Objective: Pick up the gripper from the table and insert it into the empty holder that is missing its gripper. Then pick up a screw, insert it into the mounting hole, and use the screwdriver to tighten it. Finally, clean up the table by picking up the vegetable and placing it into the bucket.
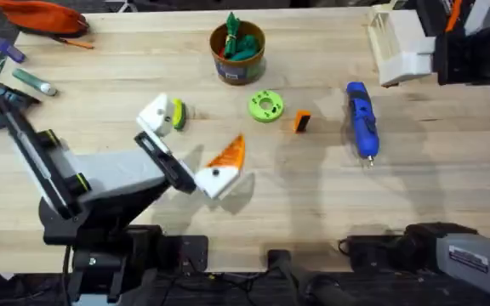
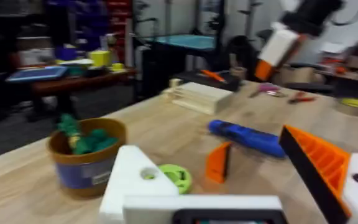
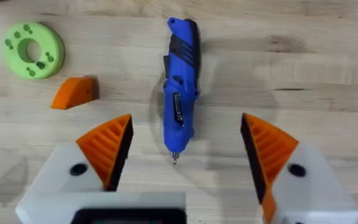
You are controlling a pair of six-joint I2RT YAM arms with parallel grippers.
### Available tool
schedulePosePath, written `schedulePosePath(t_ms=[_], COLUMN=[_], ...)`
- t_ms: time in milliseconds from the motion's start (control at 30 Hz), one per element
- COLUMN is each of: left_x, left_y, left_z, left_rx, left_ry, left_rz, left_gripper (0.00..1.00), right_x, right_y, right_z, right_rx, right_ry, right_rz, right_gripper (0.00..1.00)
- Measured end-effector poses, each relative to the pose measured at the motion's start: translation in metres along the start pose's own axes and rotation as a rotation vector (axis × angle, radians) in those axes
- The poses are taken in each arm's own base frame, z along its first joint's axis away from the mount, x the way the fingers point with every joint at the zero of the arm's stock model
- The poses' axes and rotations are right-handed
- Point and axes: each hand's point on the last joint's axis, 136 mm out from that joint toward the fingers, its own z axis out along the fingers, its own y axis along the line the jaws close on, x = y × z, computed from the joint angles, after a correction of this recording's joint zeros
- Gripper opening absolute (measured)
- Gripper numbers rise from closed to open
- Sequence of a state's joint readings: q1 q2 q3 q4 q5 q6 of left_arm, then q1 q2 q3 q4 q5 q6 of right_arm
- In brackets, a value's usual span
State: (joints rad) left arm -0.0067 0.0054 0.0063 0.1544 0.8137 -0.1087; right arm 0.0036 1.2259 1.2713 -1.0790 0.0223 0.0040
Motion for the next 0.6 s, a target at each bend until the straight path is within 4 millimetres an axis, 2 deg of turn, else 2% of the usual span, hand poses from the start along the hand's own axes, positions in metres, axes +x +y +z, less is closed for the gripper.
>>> schedulePosePath(t_ms=[100,400,467,600], left_x=[0.006,0.037,0.044,0.045], left_y=[-0.019,-0.052,-0.057,-0.068], left_z=[-0.001,-0.011,-0.014,-0.018], left_rx=[0.109,0.302,0.334,0.404], left_ry=[0.026,0.141,0.163,0.151], left_rz=[-0.024,-0.101,-0.100,-0.029], left_gripper=[0.987,0.986,0.986,0.986], right_x=[0.000,0.000,0.000,0.000], right_y=[0.000,0.000,0.000,0.000], right_z=[0.000,0.000,0.000,0.000], right_rx=[0.000,0.000,0.000,0.000], right_ry=[0.000,0.000,0.000,0.000], right_rz=[0.000,0.000,0.000,0.000], right_gripper=[0.994,0.991,0.992,0.991])
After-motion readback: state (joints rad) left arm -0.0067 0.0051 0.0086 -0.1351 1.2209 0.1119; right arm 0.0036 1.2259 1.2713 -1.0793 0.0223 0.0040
